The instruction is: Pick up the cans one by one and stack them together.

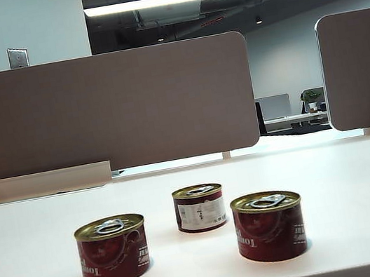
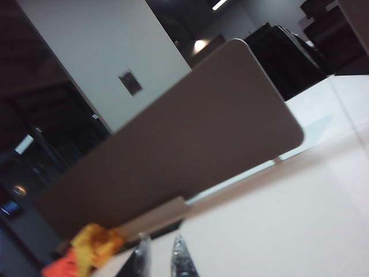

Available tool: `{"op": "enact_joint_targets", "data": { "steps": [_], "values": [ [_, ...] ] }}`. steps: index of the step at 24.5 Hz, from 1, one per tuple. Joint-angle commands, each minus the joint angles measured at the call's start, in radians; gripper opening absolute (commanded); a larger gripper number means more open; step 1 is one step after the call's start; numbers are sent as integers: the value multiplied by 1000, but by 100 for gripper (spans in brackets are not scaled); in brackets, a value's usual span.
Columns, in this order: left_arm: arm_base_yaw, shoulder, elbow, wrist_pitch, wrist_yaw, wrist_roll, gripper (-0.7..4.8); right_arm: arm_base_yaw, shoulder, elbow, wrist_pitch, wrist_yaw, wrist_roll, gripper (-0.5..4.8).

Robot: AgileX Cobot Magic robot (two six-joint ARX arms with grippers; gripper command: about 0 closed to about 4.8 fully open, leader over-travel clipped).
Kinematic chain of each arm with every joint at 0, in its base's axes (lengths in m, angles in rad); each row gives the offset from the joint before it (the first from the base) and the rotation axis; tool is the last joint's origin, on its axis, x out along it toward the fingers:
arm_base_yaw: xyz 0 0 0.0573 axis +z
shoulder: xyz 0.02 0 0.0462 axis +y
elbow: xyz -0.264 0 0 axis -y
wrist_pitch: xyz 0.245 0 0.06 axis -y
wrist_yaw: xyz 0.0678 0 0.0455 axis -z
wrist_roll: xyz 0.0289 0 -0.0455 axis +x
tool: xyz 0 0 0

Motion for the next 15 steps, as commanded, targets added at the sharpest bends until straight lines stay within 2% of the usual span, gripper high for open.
{"op": "enact_joint_targets", "data": {
  "steps": [1, 3, 7, 9, 11, 12, 13, 15],
  "values": [
    [-2, 3, 8, 81, 46, -98, -4, 1, 1, -3, 26, -9, 281, 59],
    [-2, 3, 8, 95, 128, -121, -4, 1, 1, -3, 40, -35, 356, 59],
    [-2, 3, 8, 89, 303, -187, -3, 2, 1, -2, 118, -127, 357, 59],
    [-2, 3, 11, 85, 382, -317, -3, 2, 1, -1, 161, -205, 347, 58],
    [-2, 3, 49, 16, 446, -382, -5, 0, 1, 33, 138, -293, 347, 57],
    [-2, 3, 71, -23, 460, -381, -5, -1, 1, 57, 102, -306, 345, 56],
    [-2, 3, 128, -130, 472, -360, -5, -1, 1, 105, 34, -337, 302, 56],
    [-2, 3, 211, -283, 472, -272, -5, -1, 2, 170, -66, -364, 188, 53]
  ]
}}
